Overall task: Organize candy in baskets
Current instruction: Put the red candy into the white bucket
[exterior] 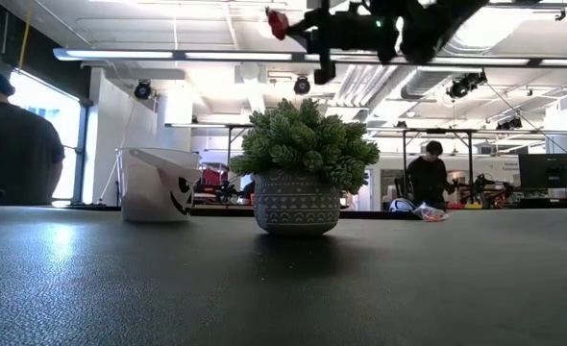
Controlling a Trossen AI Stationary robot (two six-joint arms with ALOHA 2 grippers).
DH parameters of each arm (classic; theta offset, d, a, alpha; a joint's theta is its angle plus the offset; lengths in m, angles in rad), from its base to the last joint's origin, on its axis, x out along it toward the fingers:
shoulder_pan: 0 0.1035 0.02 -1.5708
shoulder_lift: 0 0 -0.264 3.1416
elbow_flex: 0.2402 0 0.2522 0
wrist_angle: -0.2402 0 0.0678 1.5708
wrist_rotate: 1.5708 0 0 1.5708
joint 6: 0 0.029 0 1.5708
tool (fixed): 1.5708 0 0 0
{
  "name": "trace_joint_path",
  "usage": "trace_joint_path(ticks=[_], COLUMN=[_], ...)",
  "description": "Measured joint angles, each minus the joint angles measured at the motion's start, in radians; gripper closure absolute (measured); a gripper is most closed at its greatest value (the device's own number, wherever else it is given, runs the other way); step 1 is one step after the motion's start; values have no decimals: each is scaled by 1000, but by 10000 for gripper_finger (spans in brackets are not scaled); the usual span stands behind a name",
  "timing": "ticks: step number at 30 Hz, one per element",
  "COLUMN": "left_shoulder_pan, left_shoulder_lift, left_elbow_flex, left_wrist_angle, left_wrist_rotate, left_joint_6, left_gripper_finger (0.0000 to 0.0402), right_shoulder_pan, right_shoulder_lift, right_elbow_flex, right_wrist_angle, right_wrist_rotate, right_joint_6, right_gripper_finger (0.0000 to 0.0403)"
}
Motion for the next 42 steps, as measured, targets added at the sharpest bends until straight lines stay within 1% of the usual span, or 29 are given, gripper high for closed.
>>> trace_joint_path(ticks=[2, 5, 7, 10, 13, 17, 23, 28, 36, 42], left_shoulder_pan=[-1, -13, -24, -43, -61, -82, -89, -89, -89, -88], left_shoulder_lift=[7, 29, 48, 76, 97, 105, 114, 145, 197, 187], left_elbow_flex=[-38, -84, -105, -110, -111, -111, -111, -110, -111, -111], left_wrist_angle=[64, 164, 216, 260, 254, 258, 282, 306, 309, 333], left_wrist_rotate=[2, 16, 24, 12, -33, -63, -64, -63, -66, -67], left_joint_6=[-44, -128, -143, -144, -145, -150, -153, -119, -118, -97], left_gripper_finger=[300, 300, 300, 300, 300, 300, 300, 300, 300, 300], right_shoulder_pan=[-2, -2, 9, 25, 37, 38, 38, 44, 64, 65], right_shoulder_lift=[-9, -24, -35, -47, -64, -74, -75, -75, -75, -75], right_elbow_flex=[58, 164, 234, 326, 399, 472, 510, 511, 511, 511], right_wrist_angle=[-109, -361, -523, -694, -806, -915, -958, -964, -968, -975], right_wrist_rotate=[-22, -56, -58, -58, -48, -46, -47, -51, -55, -54], right_joint_6=[-33, -116, -196, -305, -408, -481, -520, -521, -521, -539], right_gripper_finger=[403, 403, 403, 403, 403, 403, 403, 403, 403, 403])
